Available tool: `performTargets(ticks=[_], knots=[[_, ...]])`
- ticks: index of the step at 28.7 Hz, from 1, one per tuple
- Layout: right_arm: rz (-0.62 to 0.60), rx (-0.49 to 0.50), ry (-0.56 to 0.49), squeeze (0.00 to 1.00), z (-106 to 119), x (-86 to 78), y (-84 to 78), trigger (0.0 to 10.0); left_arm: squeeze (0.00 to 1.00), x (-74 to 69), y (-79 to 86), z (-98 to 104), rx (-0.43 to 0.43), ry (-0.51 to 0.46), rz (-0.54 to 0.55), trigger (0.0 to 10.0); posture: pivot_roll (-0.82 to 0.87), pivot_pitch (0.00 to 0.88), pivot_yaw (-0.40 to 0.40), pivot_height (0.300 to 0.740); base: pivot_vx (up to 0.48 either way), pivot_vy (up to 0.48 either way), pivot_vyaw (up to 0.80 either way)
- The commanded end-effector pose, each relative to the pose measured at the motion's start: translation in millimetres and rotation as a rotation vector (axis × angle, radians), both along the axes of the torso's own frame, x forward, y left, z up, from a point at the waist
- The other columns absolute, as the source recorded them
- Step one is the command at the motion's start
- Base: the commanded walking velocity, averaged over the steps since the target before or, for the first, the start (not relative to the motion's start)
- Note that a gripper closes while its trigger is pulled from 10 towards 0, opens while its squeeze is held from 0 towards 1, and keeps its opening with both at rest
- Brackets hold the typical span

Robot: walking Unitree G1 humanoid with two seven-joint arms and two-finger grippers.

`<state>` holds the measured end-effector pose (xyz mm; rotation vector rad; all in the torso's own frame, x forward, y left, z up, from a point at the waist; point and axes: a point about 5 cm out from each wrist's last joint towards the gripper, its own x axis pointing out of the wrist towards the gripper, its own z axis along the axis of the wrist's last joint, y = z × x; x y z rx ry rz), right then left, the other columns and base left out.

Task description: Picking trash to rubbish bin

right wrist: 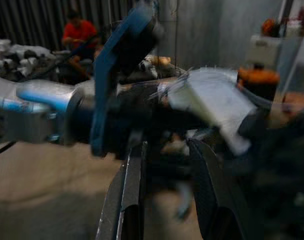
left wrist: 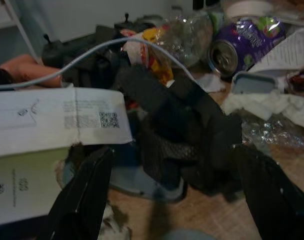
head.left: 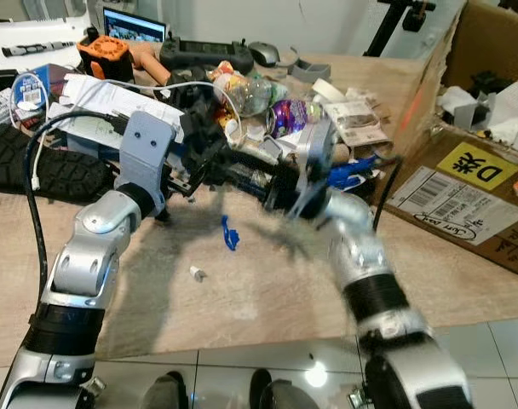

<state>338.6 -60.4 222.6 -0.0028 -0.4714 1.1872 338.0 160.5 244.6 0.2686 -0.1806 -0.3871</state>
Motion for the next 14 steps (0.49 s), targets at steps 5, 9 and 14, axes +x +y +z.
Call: performTargets(ticks=[5, 9, 14], knots=[[-0.111, -0.007, 0.07, 0.0, -28.9, -11.2, -3.3, 10.0, 1.0, -1.1, 5.3, 3.0, -0.093, -0.008, 0.026, 10.0, 0.07, 0.204, -0.089, 0.74, 0.0, 0.0, 0.0], [-0.194, 0.004, 0.14, 0.0, -45.7, -13.3, -11.1, 10.0, 1.0, 0.2, 10.9, 9.3, -0.179, -0.015, 0.043, 10.0, 0.08, 0.208, -0.092, 0.74, 0.0, 0.0, 0.0], [-0.322, 0.072, 0.208, 0.0, -49.1, -8.4, -25.5, 10.0, 1.0, 5.7, 3.5, 10.5, -0.326, 0.008, 0.033, 10.0, 0.07, 0.212, -0.09, 0.74, 0.0, 0.0, 0.0]])
